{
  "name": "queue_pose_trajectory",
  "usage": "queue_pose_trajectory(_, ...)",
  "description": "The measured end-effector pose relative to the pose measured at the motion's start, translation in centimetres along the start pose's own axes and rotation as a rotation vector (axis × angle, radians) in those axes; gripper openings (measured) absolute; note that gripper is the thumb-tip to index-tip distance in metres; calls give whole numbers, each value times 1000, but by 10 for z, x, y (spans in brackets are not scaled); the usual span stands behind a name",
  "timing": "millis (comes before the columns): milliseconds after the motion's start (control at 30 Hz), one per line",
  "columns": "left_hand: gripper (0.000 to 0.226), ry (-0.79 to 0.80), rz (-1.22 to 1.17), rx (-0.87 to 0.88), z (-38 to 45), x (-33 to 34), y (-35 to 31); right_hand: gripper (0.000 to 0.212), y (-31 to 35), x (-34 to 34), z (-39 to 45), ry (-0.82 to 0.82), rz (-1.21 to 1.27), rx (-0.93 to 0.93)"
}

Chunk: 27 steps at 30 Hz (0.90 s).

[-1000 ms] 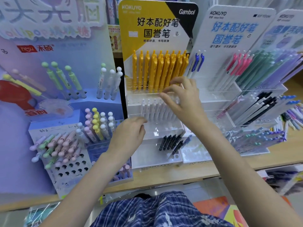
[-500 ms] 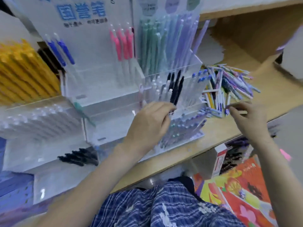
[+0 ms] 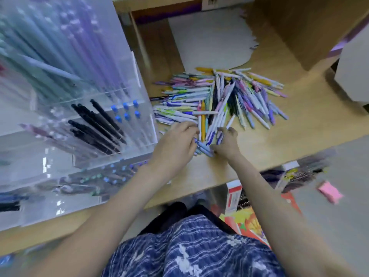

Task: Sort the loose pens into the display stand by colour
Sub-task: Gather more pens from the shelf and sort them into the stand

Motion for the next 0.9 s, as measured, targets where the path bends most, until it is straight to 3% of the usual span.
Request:
queue_pose_trajectory(133, 33, 101, -5, -110, 13, 32, 6, 56, -10, -28, 6, 53, -22, -26)
queue_pose_trajectory(300, 37, 182, 47, -219, 40, 59, 20, 48, -20, -100, 42, -88, -37, -112)
queue_pose_trajectory(400, 40, 142, 96, -325, 62, 68, 34, 49, -3, -120, 92, -119, -153, -269)
queue_pose_trajectory(533, 46, 92, 202, -565, 97, 76, 61, 71, 50, -101, 170, -7, -320, -476)
queue_pose_trajectory(667, 57, 191, 226, -752, 114, 92, 87, 67, 95, -59, 220, 90, -451, -536)
queue_pose_trajectory(900, 70, 281, 267, -732, 109, 108, 93, 48, 123, -19, 230, 251, -728, -657)
Point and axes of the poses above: each hand's wrist, its own z-axis towards the middle knuckle, its own x-axis out of the palm, y = z × x, the point moved 3 cm from there along z, towards the middle knuckle, and after that the axes turned 6 degrees about -y, right-handed, at the moved point
